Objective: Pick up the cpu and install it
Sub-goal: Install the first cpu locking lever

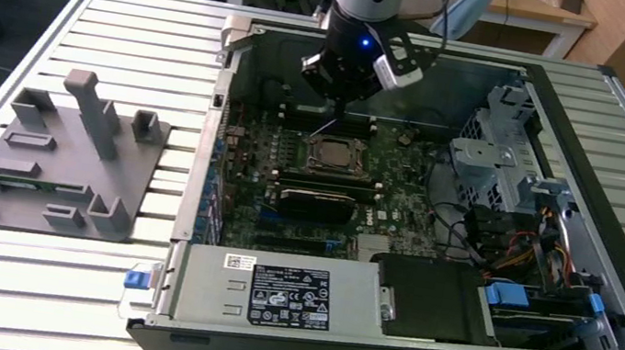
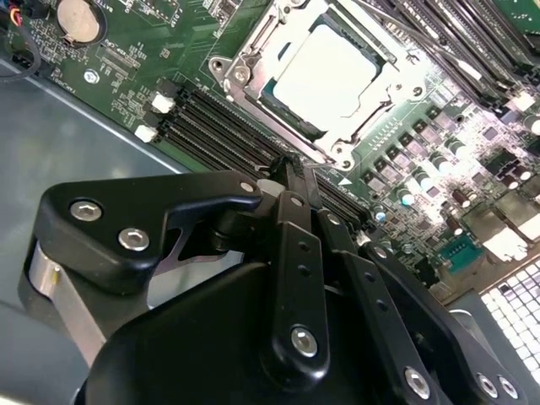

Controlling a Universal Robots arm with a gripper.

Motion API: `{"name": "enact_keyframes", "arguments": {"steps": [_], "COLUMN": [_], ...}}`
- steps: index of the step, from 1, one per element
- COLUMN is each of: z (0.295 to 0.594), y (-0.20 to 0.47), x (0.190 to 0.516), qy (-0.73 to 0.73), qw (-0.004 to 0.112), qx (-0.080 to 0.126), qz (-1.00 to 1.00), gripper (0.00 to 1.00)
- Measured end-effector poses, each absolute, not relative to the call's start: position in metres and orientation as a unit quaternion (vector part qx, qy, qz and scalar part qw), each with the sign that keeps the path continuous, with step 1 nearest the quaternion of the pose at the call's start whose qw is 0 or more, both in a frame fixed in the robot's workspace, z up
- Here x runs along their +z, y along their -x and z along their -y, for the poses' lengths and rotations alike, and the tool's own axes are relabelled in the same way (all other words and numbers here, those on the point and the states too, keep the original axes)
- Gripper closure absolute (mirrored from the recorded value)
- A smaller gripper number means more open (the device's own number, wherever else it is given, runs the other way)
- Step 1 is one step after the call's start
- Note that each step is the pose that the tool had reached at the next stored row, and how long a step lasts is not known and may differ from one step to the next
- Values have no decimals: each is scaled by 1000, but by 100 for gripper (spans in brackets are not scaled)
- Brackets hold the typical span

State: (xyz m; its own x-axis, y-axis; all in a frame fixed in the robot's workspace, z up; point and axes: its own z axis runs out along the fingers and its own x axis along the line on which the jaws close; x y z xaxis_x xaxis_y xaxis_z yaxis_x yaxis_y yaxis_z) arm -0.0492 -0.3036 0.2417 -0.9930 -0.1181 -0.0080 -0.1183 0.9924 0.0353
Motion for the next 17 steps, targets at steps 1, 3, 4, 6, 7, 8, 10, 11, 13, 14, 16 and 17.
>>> {"name": "enact_keyframes", "arguments": {"steps": [1, 3, 4, 6, 7, 8, 10, 11, 13, 14, 16, 17], "z": [304, 304, 304, 304, 304, 304, 304, 304, 304, 304, 304, 304], "y": [49, 49, 49, 49, 48, 48, 47, 47, 47, 47, 46, 46], "x": [242, 241, 241, 241, 241, 240, 240, 240, 239, 239, 238, 238], "qy": [59, 59, 59, 59, 59, 59, 59, 59, 59, 59, 59, 59], "qw": [3, 3, 3, 3, 3, 3, 3, 3, 3, 3, 3, 3], "qx": [18, 18, 18, 18, 18, 18, 18, 18, 18, 18, 18, 18], "qz": [-998, -998, -998, -998, -998, -998, -998, -998, -998, -998, -998, -998], "gripper": [89, 89, 89, 89, 89, 89, 89, 89, 89, 89, 89, 89]}}
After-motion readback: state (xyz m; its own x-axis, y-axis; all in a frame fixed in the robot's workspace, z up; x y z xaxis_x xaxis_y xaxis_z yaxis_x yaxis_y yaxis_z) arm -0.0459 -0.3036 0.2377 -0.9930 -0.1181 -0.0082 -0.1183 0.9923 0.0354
